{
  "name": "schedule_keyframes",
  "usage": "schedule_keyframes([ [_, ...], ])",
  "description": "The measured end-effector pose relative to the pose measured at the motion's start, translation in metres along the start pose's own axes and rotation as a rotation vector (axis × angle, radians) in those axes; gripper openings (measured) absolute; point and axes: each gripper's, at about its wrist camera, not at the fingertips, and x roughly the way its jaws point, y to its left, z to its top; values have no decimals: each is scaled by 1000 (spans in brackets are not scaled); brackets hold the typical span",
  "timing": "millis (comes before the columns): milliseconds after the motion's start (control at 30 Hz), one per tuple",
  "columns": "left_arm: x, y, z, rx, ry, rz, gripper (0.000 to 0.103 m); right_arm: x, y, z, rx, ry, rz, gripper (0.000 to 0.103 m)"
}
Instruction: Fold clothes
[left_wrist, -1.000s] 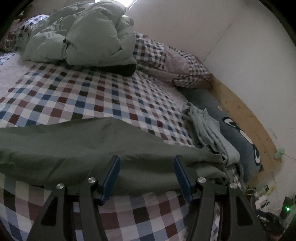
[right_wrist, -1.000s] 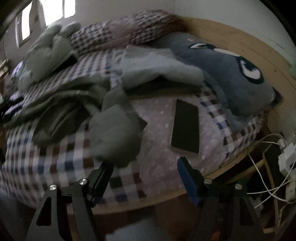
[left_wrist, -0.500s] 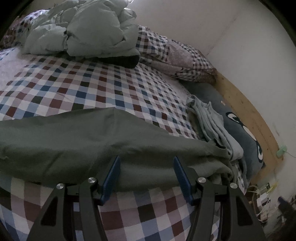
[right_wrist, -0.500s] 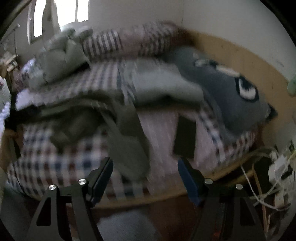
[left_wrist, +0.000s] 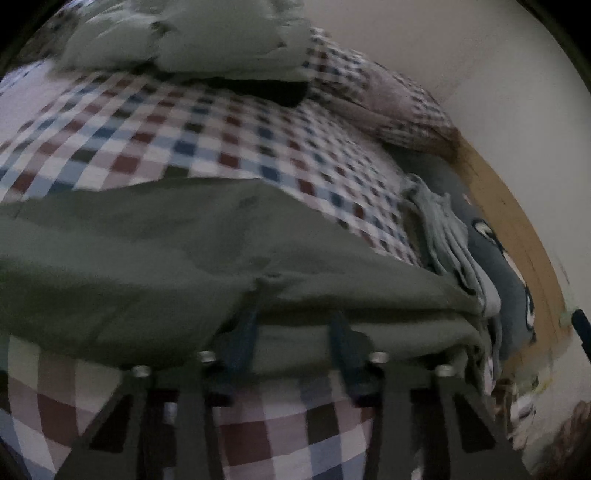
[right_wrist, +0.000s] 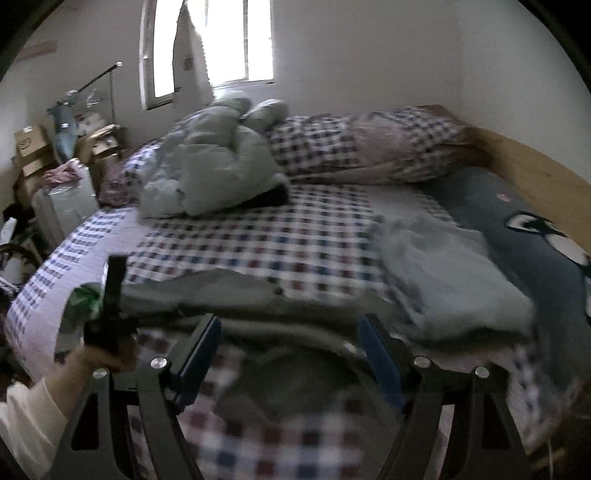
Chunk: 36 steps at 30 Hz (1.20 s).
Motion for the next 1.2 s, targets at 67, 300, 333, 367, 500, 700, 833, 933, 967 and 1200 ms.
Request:
schedule_keyframes([
  [67, -1, 13, 0, -73, 5, -14, 13, 26, 9, 8, -3, 2, 37, 81],
  [300, 0, 29, -7, -173, 15, -26, 2, 130, 21, 27, 33, 92, 147, 81],
  [333, 0, 25, -7, -153, 12, -8, 2, 143, 22, 30, 32, 109, 162, 81],
  [367, -1, 23, -7, -135, 10, 8, 2, 155, 23, 33, 28, 127, 176, 81],
  [500, 1, 14, -5, -83, 12, 44, 2, 201, 33, 44, -28, 188, 215, 81],
  [700, 4, 6, 1, -20, -6, 89, 2, 250, 1, 62, 71, 238, 213, 81],
  [833, 8, -2, 0, 40, -25, 137, 2, 282, -18, 56, 129, 329, 193, 81],
  [933, 7, -1, 0, 44, -26, 142, 2, 306, -24, 45, 160, 404, 219, 81],
  [967, 7, 0, -1, 38, -24, 137, 2, 311, -26, 43, 170, 420, 223, 81],
  [1200, 6, 0, 0, 26, -21, 133, 2, 331, -28, 26, 181, 495, 254, 78],
])
